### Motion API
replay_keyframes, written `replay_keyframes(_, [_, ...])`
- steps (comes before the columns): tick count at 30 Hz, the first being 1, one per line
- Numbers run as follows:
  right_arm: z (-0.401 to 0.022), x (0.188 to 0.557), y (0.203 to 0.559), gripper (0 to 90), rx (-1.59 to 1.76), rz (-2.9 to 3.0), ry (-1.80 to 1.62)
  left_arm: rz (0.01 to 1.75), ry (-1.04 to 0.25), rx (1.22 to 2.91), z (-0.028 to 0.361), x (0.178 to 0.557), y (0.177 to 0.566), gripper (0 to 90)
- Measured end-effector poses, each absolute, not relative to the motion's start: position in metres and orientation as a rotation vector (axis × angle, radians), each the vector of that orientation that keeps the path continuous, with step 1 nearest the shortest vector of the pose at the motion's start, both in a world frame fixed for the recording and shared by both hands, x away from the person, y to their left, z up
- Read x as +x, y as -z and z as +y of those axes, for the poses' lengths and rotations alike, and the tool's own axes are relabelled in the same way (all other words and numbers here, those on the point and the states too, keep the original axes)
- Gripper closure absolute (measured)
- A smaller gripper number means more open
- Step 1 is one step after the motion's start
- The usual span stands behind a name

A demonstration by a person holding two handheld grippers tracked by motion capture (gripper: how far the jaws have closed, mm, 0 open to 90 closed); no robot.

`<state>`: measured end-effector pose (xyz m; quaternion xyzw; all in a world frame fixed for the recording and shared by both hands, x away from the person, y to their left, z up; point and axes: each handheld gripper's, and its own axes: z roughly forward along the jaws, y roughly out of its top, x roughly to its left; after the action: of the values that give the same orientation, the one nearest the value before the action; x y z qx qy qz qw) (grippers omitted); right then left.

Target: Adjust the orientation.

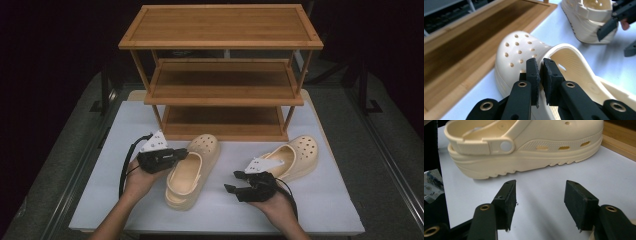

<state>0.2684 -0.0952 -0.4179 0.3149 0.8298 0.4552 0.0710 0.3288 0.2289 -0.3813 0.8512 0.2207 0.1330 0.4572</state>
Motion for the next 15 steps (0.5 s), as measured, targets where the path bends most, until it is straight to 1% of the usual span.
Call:
replay_keyframes(4, [-0.094, 0.269, 0.418, 40.3, 0.954, 2.511, -1.373, 0.535, -0.298, 2.091, 0.229, 0.328, 0.380, 80.7])
replay_keyframes(7, [-0.095, 0.269, 0.418, 38.8, 0.966, 2.533, -1.381, 0.547, -0.258, 2.095, 0.232, 0.328, 0.379, 69.8])
replay_keyframes(11, [-0.095, 0.269, 0.416, 37.5, 0.975, 2.541, -1.385, 0.565, -0.236, 2.087, 0.238, 0.328, 0.377, 57.5])
replay_keyframes(15, [-0.095, 0.268, 0.414, 35.1, 0.972, 2.544, -1.391, 0.587, -0.204, 2.083, 0.245, 0.328, 0.374, 49.0])
